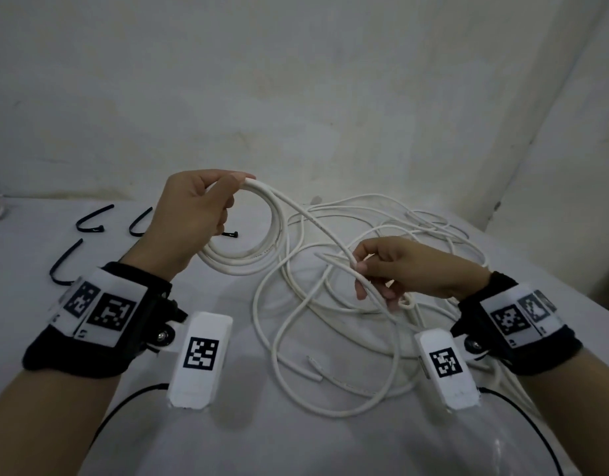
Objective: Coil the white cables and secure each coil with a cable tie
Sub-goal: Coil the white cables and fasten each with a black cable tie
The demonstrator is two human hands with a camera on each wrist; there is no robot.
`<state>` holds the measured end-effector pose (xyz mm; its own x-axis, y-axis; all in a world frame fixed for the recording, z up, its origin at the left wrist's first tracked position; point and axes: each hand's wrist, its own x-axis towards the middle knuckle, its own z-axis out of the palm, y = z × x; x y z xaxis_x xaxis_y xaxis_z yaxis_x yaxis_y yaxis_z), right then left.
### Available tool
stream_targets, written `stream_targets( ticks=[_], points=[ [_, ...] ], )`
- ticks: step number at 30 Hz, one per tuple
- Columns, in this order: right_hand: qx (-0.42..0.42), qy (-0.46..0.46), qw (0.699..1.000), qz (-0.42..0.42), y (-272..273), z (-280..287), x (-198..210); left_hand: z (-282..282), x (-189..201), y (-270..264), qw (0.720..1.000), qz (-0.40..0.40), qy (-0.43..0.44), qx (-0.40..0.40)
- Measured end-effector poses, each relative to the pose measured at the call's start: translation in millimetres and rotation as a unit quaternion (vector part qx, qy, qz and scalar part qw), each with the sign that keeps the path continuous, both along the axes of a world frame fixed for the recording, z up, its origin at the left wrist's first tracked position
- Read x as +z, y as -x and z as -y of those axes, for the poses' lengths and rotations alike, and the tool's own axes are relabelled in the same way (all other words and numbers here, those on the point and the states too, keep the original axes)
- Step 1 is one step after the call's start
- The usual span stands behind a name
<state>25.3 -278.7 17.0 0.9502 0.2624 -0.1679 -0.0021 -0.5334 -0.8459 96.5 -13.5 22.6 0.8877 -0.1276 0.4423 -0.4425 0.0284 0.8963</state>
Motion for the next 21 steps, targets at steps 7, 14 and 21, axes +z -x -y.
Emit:
stream_targets(
  ticks=[7, 14, 21],
  points=[
    [-0.086, -0.007, 0.989, 0.119, -3, -3, -6, 0, 1, -1, 1.000, 0.012, -0.005, 0.003],
    [-0.147, 0.079, 0.941, 0.293, -9, -6, -8, -3, 5, 1, 1.000, -0.003, 0.001, 0.006],
    [-0.157, 0.123, 0.913, 0.357, -6, -5, 12, -2, 2, -3, 0.999, -0.009, -0.009, 0.052]
  ],
)
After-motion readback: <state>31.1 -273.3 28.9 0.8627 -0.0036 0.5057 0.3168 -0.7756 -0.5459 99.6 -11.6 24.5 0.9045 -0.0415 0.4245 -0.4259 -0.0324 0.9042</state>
